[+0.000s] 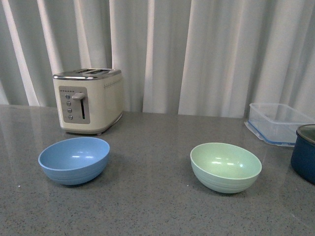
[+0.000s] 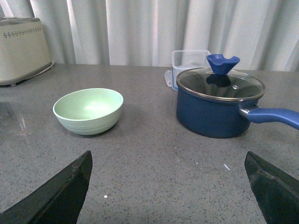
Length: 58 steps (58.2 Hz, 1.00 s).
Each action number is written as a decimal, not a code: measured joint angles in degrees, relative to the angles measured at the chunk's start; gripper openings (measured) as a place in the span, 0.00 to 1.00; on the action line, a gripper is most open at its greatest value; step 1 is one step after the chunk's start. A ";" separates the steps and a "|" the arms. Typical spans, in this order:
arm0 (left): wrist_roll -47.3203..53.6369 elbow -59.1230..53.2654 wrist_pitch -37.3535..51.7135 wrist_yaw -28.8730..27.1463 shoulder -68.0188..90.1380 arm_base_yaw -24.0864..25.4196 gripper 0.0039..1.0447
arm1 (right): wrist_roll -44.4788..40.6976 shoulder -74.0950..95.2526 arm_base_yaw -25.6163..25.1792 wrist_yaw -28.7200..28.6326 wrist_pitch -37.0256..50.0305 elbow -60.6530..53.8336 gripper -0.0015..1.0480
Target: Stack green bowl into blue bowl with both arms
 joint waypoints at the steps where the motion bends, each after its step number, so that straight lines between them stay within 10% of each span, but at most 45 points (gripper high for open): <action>1: 0.00 0.00 0.00 0.00 0.00 0.00 0.94 | -0.02 0.00 0.00 0.00 0.00 0.00 0.90; 22: 0.00 0.00 0.00 0.00 0.00 0.00 0.94 | 0.00 0.00 0.00 0.00 0.00 0.00 0.90; 32: -9.01 11.87 -20.46 -23.04 23.15 -1.95 0.94 | 0.00 -0.02 0.00 0.00 0.02 0.02 0.90; 58: -4.26 35.93 -1.40 -9.75 64.89 5.55 0.94 | 0.00 -0.02 0.02 -0.02 -0.04 0.00 0.90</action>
